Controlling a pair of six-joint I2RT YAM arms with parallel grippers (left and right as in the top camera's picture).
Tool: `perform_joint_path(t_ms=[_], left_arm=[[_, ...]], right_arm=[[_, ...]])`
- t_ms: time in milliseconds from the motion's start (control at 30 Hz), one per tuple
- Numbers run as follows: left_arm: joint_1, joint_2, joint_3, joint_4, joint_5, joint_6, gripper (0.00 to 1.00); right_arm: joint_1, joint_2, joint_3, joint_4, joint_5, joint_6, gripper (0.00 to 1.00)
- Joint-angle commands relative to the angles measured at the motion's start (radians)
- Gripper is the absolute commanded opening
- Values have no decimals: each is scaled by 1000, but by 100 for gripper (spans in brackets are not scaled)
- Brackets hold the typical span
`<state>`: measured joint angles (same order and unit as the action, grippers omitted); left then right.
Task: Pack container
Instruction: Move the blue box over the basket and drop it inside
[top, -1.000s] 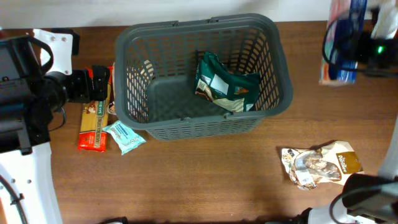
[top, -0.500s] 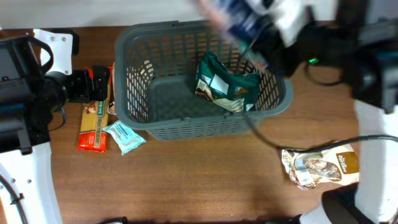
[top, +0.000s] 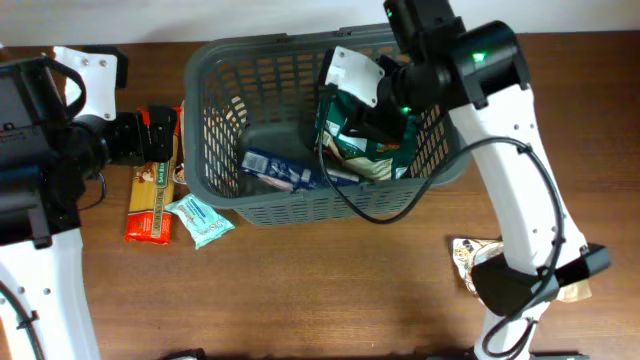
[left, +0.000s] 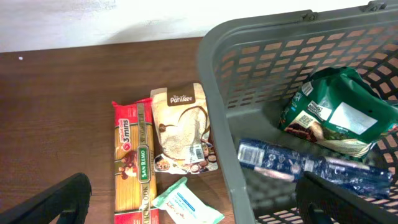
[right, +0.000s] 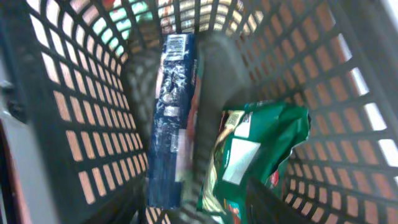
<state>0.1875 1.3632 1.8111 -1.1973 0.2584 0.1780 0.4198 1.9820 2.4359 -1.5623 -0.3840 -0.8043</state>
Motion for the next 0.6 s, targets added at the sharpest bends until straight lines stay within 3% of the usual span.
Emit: perform_joint_path(t_ms=[0,233,433,500,567], left_arm=[[5,-11,15,-1,15,-8,99],[5,-11,15,-1,15,-8,99],[5,-11,15,-1,15,-8,99],[5,-11,15,-1,15,-8,99],[5,-11,15,-1,15,-8,99]], right_arm=[[5,-5,2,-5,19,-23,52],[2,-58,23,45,50,45,68],[-101,-168,146,100,262,355,86],[-171,-204,152,100,265,484,99],[-244,-228,152,94,261,610,100]])
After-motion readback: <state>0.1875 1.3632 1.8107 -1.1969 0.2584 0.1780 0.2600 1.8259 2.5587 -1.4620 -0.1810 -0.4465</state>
